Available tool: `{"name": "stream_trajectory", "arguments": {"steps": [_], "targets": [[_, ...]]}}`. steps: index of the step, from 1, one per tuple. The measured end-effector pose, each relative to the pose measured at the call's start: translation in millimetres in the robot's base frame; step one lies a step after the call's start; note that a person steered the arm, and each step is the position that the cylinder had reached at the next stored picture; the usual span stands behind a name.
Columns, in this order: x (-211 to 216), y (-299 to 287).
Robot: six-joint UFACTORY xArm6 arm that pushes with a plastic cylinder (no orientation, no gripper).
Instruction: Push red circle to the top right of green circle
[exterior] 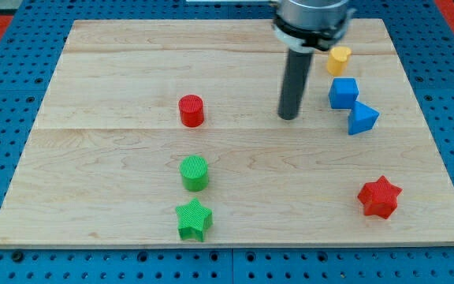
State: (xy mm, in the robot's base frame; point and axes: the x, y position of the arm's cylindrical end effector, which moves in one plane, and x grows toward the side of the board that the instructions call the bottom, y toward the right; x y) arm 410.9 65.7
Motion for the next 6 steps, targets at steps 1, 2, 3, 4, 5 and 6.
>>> {"name": "stream_trajectory", "arguments": {"steps": [1, 2, 3, 4, 5, 6], "targets": [[-15.8, -61.4], [-43.9, -102.4], [-45.5, -144.4], [-33.7, -137.3], [-21.9, -137.4], [-12.6, -133.2]]}}
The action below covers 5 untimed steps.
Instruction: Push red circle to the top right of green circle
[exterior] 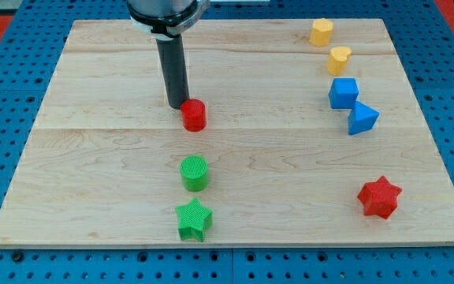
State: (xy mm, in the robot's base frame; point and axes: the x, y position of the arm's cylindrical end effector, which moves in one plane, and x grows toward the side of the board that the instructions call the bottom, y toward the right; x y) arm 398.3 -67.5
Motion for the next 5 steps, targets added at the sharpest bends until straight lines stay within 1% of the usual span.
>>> {"name": "stream_trajectory", "arguments": {"steps": [1, 2, 3, 4, 5], "targets": [[16.4, 33.9], [35.6, 26.7], [46.7, -4.4], [54.7, 39.1], [58.8, 103.1]]}}
